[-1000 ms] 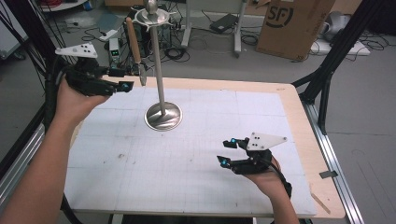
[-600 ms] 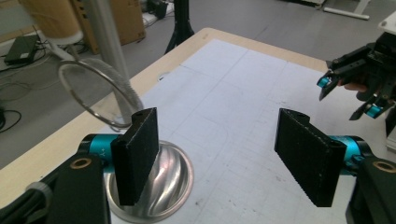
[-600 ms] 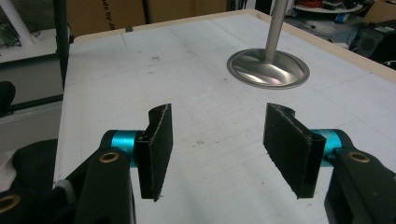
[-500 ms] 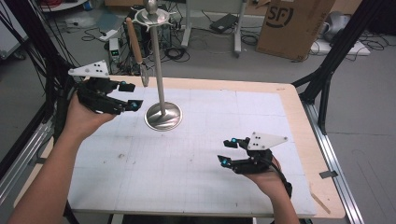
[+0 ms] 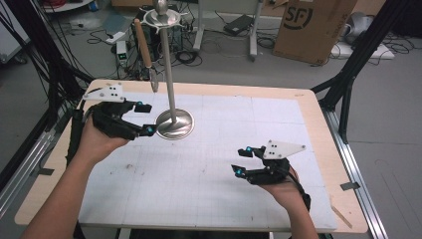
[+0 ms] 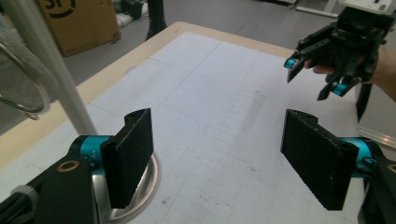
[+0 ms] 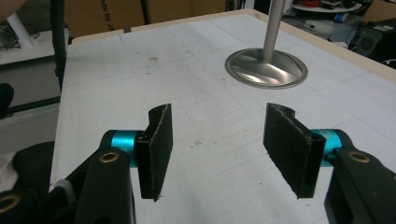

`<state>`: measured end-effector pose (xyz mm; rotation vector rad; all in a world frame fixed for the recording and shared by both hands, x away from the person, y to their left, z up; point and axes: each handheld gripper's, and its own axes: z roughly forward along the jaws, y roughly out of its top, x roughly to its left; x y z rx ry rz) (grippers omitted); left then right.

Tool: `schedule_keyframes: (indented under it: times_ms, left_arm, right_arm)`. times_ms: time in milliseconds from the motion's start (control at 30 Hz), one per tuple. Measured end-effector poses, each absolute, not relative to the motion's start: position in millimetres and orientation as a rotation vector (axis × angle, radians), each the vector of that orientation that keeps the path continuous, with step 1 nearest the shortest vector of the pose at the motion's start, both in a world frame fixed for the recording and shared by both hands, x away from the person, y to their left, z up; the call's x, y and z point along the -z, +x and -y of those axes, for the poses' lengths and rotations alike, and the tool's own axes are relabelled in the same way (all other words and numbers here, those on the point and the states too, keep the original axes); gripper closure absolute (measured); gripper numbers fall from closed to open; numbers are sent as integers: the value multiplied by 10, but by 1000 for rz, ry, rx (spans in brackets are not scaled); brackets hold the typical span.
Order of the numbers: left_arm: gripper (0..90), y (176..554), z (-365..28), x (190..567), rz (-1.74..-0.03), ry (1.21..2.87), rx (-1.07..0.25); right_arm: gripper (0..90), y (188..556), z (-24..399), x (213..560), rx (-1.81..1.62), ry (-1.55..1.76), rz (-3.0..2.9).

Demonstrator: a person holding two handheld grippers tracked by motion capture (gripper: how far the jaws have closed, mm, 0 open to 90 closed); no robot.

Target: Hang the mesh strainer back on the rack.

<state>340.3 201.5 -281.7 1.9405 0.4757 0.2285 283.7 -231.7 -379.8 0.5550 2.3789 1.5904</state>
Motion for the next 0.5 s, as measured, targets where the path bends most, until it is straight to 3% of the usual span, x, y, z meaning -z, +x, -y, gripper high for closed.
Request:
schedule_keyframes:
  times_ms: [500]
  left_arm:
    - [134,3305,-1818,3147,-462,1986,-193]
  right_arm:
    - [420,2851,2337,3822,-1591,577,-2388]
